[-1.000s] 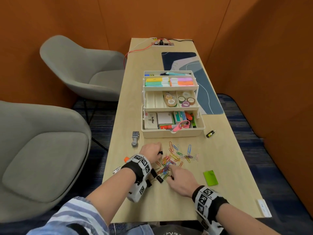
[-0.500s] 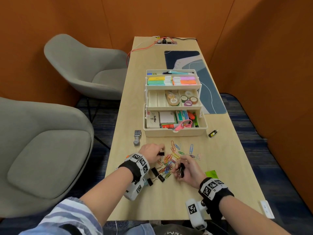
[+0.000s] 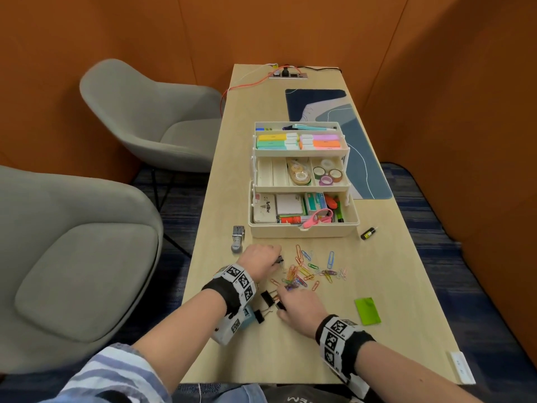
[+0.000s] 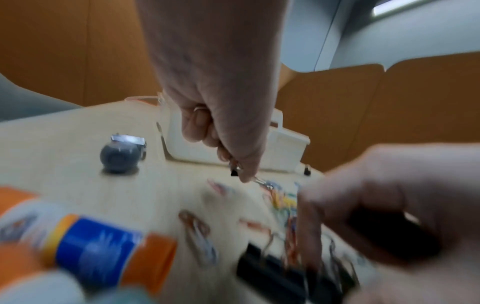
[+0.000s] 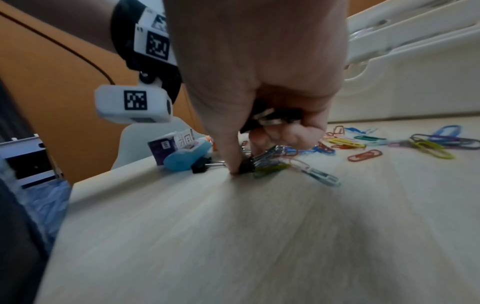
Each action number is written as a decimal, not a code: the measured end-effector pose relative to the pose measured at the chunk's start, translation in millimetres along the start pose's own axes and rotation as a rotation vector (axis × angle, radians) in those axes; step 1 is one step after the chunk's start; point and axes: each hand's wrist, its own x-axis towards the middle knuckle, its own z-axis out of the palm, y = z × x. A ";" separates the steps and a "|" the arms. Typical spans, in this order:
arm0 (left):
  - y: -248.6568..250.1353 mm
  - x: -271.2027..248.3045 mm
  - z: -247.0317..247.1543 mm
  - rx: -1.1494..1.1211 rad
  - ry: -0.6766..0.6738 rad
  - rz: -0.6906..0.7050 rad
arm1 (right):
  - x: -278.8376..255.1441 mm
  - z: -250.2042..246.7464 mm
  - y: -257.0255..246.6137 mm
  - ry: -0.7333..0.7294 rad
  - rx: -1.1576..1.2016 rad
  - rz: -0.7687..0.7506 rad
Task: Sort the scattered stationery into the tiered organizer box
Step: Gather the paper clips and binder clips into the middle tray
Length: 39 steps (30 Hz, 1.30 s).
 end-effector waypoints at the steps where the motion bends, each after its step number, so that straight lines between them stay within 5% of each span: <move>1: -4.2 -1.8 -4.8 -0.027 0.020 -0.008 | 0.7 -0.5 -0.5 -0.005 -0.017 -0.014; 5: -19.1 -10.4 -24.0 -0.204 0.118 -0.071 | -1.9 -12.3 3.5 0.040 0.137 -0.002; 12: -41.7 14.1 -76.4 -0.493 0.293 -0.222 | -11.6 -40.8 27.7 0.080 1.059 0.258; 17: -76.2 65.1 -107.5 -0.465 0.334 -0.464 | -5.0 -49.5 46.5 0.032 1.464 0.390; 22: -84.4 95.9 -112.7 -0.447 0.258 -0.595 | 8.6 -66.0 53.8 0.053 1.566 0.373; 32: -94.6 116.8 -124.7 -0.872 0.255 -0.652 | 102.9 -167.6 65.8 0.141 1.743 0.424; 39: -99.4 114.7 -120.0 -1.110 0.377 -0.704 | 166.3 -210.3 55.7 0.074 1.812 0.525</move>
